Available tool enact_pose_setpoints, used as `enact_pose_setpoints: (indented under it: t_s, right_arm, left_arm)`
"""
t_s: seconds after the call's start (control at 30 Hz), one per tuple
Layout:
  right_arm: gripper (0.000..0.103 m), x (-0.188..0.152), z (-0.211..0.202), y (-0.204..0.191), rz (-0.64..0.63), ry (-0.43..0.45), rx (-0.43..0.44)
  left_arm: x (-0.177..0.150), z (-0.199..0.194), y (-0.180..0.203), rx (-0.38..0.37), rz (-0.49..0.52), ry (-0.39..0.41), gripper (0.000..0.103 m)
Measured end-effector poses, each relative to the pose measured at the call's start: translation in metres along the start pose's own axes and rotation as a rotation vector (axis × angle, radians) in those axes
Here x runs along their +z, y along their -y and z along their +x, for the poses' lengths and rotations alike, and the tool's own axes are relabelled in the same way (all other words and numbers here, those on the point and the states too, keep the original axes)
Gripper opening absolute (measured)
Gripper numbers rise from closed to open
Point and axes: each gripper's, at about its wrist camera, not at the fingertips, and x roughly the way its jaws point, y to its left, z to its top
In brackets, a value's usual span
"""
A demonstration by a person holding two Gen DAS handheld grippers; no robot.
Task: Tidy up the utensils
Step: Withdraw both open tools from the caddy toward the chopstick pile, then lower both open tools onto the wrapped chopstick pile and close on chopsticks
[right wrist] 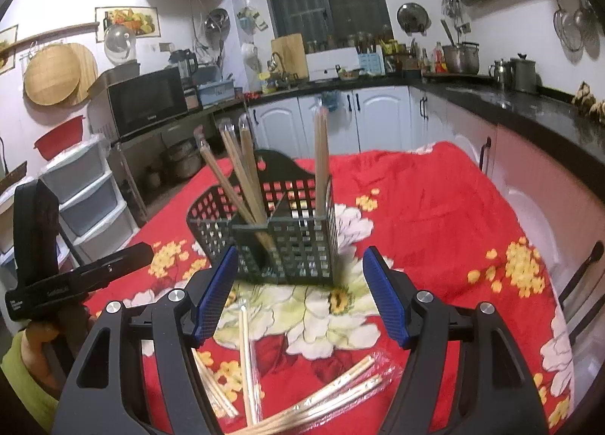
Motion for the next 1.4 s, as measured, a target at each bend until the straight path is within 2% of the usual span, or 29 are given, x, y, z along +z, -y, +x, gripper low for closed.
enact_pose_setpoints:
  t_s: [0.57, 0.9, 1.2, 1.4]
  right_arm:
    - [0.066, -0.046, 0.011, 0.017, 0.035, -0.117, -0.023]
    - [0.066, -0.065, 0.016, 0.035, 0.084, -0.184, -0.067]
    - [0.066, -0.078, 0.024, 0.051, 0.138, -0.257, -0.112]
    - [0.064, -0.083, 0.036, 0.061, 0.195, -0.307, -0.109]
  left_arm:
    - [-0.043, 0.012, -0.018, 0.079, -0.016, -0.139, 0.092]
    - [-0.059, 0.017, -0.042, 0.112, -0.077, -0.222, 0.092]
    - [-0.053, 0.035, -0.067, 0.072, -0.162, -0.243, 0.092]
    - [-0.047, 0.045, -0.079, 0.104, -0.183, -0.231, 0.076]
